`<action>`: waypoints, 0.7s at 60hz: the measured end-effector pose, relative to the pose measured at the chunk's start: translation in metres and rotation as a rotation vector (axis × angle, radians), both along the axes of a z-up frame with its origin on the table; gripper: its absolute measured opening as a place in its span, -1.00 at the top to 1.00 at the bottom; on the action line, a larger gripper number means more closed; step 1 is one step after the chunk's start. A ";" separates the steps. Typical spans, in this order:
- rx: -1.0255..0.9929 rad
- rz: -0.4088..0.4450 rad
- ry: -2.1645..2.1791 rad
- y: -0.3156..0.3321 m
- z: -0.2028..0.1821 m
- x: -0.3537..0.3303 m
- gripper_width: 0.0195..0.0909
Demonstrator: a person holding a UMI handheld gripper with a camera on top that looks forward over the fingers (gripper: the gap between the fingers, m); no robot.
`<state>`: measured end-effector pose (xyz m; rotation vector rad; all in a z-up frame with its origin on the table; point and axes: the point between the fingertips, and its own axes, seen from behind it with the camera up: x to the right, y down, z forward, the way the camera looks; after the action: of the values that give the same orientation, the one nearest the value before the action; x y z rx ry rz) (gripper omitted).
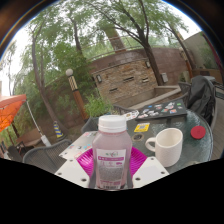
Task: Pour water
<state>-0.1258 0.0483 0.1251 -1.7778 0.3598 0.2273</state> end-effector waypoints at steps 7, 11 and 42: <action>0.018 -0.034 0.556 0.016 0.024 0.012 0.34; 0.018 -0.047 0.924 0.023 0.034 0.034 0.34; 0.122 -0.192 2.004 0.037 0.048 0.084 0.33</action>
<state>-0.0418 0.0858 0.1728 -0.7763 1.7864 1.8008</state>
